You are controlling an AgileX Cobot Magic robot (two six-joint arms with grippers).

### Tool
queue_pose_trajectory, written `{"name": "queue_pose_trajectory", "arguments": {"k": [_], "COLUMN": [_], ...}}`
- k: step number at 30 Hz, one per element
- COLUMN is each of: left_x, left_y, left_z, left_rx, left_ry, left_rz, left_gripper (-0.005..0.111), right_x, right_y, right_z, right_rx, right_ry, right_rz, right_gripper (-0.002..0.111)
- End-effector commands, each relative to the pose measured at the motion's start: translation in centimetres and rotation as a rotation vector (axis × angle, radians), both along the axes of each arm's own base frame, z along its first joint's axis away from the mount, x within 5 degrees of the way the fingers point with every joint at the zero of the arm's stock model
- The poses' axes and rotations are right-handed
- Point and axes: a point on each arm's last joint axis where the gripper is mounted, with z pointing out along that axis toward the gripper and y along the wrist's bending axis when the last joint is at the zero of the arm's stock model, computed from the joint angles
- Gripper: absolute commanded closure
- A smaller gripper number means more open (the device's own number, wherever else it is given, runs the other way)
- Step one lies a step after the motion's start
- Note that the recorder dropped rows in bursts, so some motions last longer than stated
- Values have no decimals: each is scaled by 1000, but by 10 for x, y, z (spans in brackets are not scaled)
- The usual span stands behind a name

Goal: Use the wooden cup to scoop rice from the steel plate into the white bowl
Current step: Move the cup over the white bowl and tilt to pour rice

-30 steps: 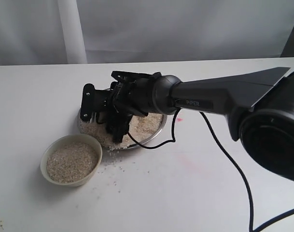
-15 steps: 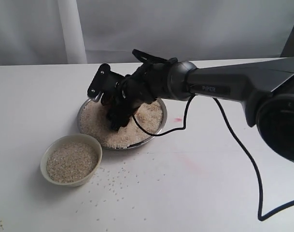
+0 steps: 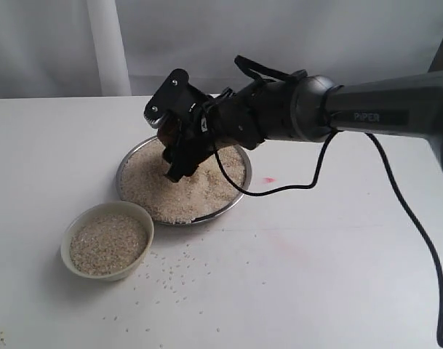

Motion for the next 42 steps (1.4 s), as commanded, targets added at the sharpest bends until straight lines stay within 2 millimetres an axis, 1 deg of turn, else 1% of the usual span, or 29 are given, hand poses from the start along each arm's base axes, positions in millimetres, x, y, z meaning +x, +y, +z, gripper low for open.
{"name": "queue_pose_trajectory", "arguments": {"k": [1,6,8,12,17,22,25,30,38,42], "left_x": [0,0,0,0,0,0,0,0,0,0], "left_y": [0,0,0,0,0,0,0,0,0,0], "left_z": [2,2,2,2,2,2,2,2,2,2], "left_rx": [2,2,2,2,2,2,2,2,2,2], "left_ry": [-12,-12,-12,-12,-12,-12,-12,-12,-12,-12], "left_rz": [-1,-1,-1,-1,-1,-1,-1,-1,-1,-1], "left_gripper": [107,107,107,107,107,107,107,107,107,107], "right_x": [-3,-11,-17,-31,-49,-65,-76,-93,-106,-112], "right_y": [-5,-1,2,10,28,50,61,79,98,106], "right_z": [14,31,37,41,45,57,58,55,28,23], "right_rx": [11,-38,-76,-187,-346,-419,-480,-597,-743,-748], "right_ry": [-30,-79,-95,-106,-126,-223,-286,-396,-483,-524], "right_rz": [5,72,117,220,332,430,498,606,732,777], "right_gripper": [108,108,108,108,108,108,108,108,108,108]}}
